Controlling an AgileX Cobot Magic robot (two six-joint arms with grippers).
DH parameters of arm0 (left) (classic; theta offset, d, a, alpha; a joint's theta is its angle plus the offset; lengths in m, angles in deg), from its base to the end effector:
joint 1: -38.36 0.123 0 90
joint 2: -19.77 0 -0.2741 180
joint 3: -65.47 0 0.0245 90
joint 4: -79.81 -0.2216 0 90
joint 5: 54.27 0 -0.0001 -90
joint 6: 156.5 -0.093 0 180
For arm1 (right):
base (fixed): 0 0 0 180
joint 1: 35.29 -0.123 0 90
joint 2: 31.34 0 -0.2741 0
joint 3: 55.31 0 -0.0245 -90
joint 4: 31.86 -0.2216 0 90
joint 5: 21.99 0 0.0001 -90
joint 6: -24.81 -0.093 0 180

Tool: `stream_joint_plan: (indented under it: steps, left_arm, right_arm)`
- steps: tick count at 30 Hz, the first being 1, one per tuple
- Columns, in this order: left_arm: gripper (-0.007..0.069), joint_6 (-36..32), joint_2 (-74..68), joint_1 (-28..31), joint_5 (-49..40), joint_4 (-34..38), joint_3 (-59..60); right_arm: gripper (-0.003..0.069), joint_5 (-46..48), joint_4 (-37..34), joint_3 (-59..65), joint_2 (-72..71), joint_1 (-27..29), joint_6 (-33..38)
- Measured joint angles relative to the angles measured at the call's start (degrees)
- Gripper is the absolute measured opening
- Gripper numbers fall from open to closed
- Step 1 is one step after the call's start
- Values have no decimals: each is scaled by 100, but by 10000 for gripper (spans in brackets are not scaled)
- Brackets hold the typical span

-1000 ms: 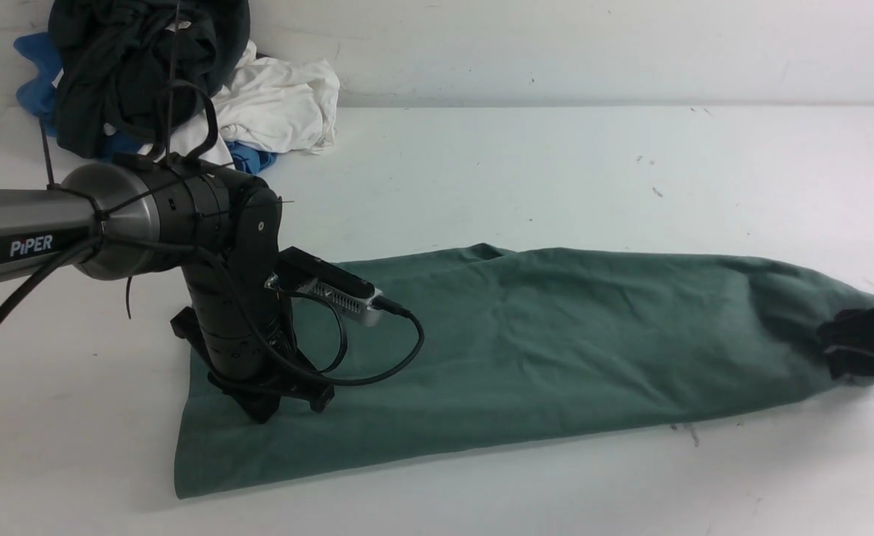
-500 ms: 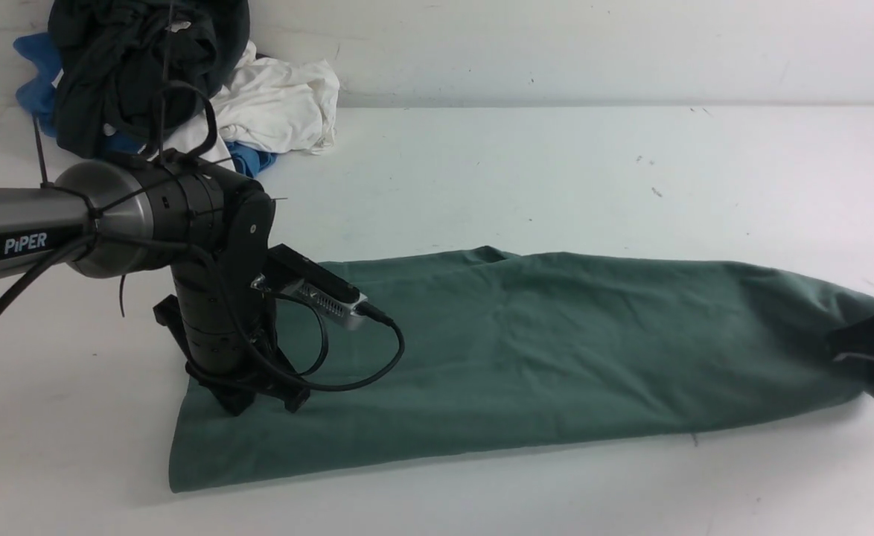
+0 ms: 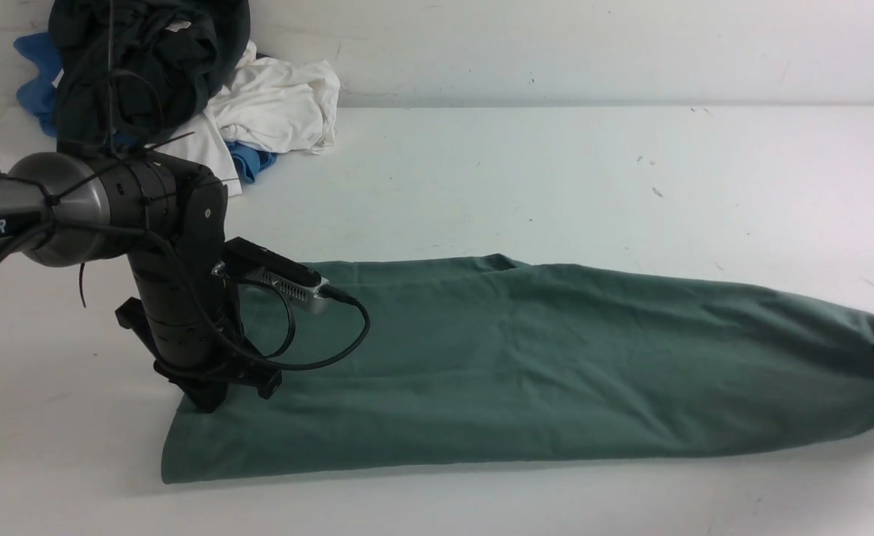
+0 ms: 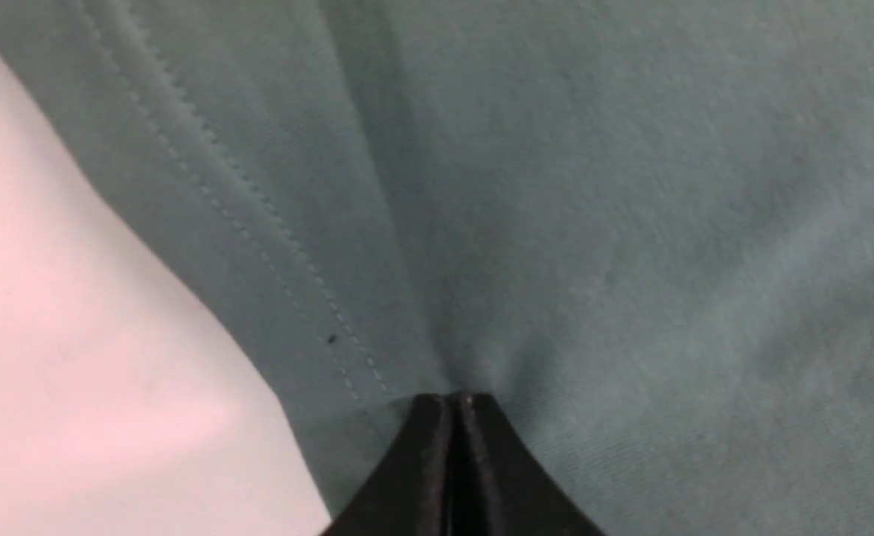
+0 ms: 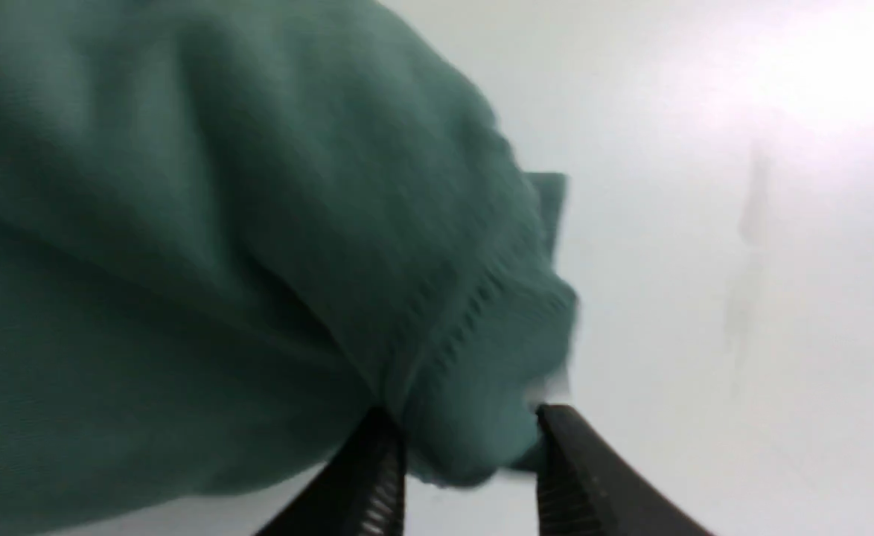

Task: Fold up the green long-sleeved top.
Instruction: Use both arms to drag the lower edge of the fabric forward and fold it over the upper edge, then use the right arm to clamp the right edge of the fabric

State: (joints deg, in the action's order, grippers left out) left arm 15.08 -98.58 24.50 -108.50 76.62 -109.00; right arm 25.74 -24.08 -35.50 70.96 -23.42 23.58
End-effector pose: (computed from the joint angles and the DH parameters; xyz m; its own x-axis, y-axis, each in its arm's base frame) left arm 0.3222 -0.0752 0.1682 -0.9123 0.4088 -0.0251 0.4073 0.9119 0.0504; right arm 0.2679 -0.0658 0.2027 -0.9757 0.1338 -0.1736 0.1544 0.9818 -0.1110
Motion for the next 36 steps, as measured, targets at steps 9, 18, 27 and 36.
stream_joint_plan:
  steps: [9, 18, 27, 36]
  left_arm:
    - [-8, -116, 0, 0, 22, 153, 0]
    - [-8, -116, 0, 5, 32, 265, 0]
    - [-8, -117, 0, 5, 36, 265, 0]
    - [-8, -99, 0, 5, 36, 283, 0]
  right_arm:
    - [439, -408, -556, 0, 0, 845, -185]
    - [510, -800, -1592, 0, 113, 766, 702]
    - [524, -928, -1689, 0, 959, 550, 848]
    - [364, -1127, -1208, -29, 1000, -133, 630]
